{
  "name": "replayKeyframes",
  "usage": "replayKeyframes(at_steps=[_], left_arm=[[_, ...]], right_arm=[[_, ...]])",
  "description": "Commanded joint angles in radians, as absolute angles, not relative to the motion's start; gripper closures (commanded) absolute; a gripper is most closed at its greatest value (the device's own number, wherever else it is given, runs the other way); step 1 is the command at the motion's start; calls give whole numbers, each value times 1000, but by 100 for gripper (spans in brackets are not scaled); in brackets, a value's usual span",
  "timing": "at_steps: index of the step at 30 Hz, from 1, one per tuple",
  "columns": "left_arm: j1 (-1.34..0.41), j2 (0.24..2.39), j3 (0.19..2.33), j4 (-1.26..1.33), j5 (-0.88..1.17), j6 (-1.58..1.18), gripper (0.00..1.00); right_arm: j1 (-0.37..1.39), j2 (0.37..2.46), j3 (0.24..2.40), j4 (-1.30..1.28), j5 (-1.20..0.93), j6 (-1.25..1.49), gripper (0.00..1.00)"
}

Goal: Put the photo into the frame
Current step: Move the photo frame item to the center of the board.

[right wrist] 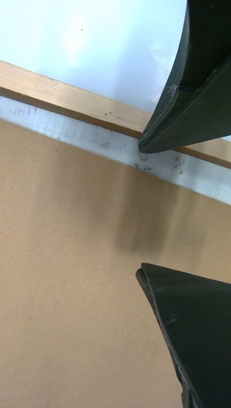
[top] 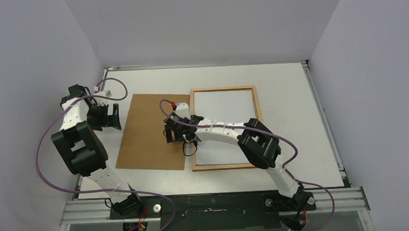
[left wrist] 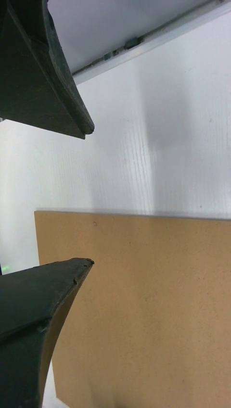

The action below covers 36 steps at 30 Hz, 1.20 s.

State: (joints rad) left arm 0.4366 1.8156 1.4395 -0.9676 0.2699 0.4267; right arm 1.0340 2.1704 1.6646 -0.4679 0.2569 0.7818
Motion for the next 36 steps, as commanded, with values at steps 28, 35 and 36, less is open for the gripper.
replayKeyframes(at_steps=[28,35,36], left_arm=[[339,1997,1421,-927,441,332,32],[339,2042,1406,-910,474,310,48],[338,2043,1400,-902,476,307,50]], right_arm=[[987,2239,1703,-354,234,967,4],[988,2238,1702,-330,215,987,4],[988,2239,1701,-329,212,989,3]])
